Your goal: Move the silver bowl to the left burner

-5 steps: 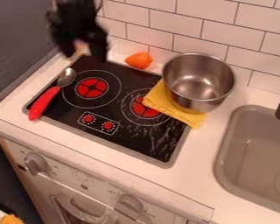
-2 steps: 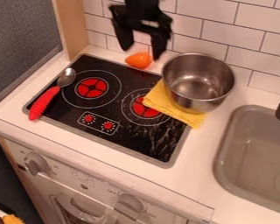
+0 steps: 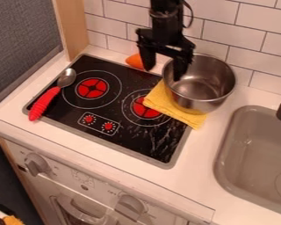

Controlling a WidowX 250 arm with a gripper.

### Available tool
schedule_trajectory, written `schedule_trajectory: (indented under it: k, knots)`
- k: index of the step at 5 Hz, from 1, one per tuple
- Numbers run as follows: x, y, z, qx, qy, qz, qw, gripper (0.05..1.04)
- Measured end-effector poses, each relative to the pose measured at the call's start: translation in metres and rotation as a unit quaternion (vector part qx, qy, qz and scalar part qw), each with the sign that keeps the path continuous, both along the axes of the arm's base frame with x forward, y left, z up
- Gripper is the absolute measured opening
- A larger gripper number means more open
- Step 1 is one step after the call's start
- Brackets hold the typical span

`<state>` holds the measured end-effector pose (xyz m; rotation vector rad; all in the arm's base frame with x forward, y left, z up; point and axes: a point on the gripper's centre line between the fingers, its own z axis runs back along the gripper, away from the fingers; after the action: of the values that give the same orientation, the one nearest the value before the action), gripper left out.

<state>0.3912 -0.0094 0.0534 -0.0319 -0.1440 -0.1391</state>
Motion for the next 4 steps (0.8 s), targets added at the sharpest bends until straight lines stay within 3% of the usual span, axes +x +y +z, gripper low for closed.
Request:
schedule_trajectory:
  k: [1,3,4]
  knots:
    - [0.0065,-0.0017,-0.0158,0.001,0.010,0.008,0.9999,0.945]
    - [0.0103,-0.0020,-0.0162,0.003,-0.003,0.001,1.0000,0.358]
    - [0.0078,-0.0026,-0.0110,0.001,-0.006,0.002,1.0000,0.146]
